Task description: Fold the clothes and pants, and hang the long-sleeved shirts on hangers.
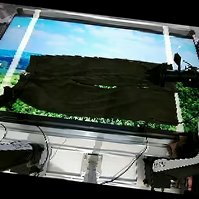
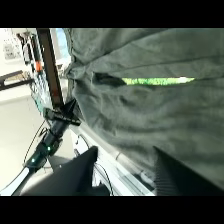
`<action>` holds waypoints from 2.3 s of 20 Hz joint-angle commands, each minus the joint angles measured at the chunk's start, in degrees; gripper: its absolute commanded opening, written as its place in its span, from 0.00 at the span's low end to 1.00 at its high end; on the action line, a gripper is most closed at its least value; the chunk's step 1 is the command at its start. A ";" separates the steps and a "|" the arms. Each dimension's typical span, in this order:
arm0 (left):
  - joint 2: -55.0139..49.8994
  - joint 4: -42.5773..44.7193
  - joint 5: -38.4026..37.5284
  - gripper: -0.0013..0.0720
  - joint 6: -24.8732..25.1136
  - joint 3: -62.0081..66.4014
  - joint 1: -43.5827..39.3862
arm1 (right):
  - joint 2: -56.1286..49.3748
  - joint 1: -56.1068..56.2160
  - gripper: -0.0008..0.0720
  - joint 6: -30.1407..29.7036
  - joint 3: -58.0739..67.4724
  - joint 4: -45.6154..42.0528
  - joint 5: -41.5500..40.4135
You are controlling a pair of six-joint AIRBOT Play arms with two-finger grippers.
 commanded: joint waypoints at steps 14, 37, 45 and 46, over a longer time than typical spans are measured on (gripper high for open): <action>6.80 8.63 -6.40 0.08 -3.91 -0.09 -0.11 | 17.57 -12.79 0.04 -4.83 -27.12 -13.55 -14.25; 6.78 8.85 -6.86 0.09 -3.50 -0.09 -0.11 | 34.84 -47.15 0.49 4.74 -55.87 -19.45 -25.09; 6.78 8.85 -6.88 0.09 -3.50 -0.09 -0.11 | 29.22 -45.24 0.49 4.33 -55.87 -14.67 -29.59; 6.78 8.85 -6.88 0.09 -3.50 -0.09 -0.11 | 28.76 -44.61 0.49 4.33 -55.87 -14.03 -30.47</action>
